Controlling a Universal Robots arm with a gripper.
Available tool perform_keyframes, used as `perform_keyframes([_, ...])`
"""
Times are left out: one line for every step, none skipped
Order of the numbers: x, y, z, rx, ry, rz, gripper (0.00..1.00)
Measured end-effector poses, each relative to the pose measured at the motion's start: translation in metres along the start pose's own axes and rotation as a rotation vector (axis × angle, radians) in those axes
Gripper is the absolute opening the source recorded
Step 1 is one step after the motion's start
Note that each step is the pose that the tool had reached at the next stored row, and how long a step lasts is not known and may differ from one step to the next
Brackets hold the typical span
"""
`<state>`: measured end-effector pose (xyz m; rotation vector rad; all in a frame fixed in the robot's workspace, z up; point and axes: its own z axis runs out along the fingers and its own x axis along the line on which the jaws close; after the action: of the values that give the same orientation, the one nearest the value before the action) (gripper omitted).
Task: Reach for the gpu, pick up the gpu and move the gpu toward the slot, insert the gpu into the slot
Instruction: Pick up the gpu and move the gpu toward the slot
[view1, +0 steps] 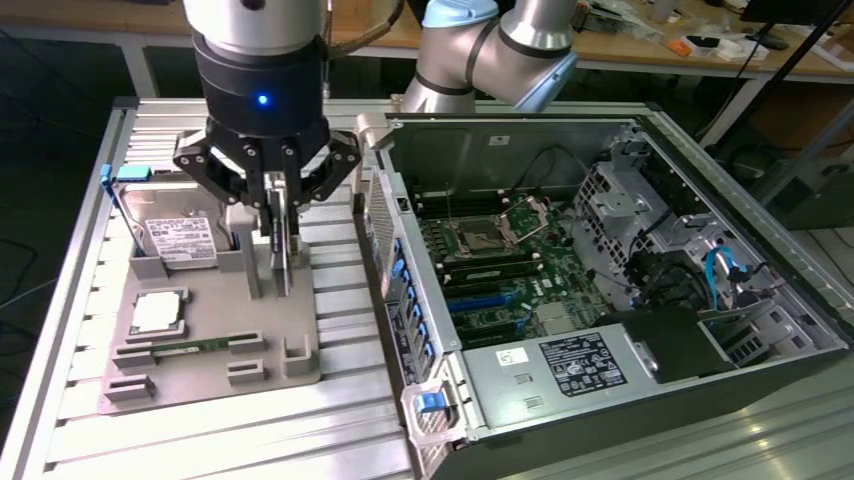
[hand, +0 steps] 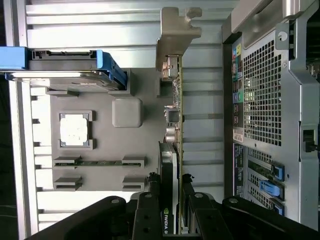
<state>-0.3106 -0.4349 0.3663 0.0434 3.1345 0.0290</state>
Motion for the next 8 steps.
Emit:
perform_keyframes([0.000,0.0001,-0.0033,0.0000,-0.0001,0.000,0.27])
perform_keyframes([0.000,0.0001,-0.0067,0.0000,0.0000,0.000,0.27])
perform_keyframes([0.000,0.0002,-0.0102,0.0000,0.0000,0.000,0.27])
perform_keyframes([0.000,0.0002,-0.0133,0.0001,0.0000,0.000,0.27])
perform_keyframes([0.000,0.0003,-0.0168,0.0001,0.0000,0.000,0.27])
perform_keyframes([0.000,0.0004,-0.0201,-0.0001,-0.0001,0.000,0.27])
perform_keyframes([0.000,0.0004,-0.0236,0.0000,0.0000,0.000,0.27])
perform_keyframes([0.000,0.0005,-0.0270,0.0000,0.0001,0.000,0.27])
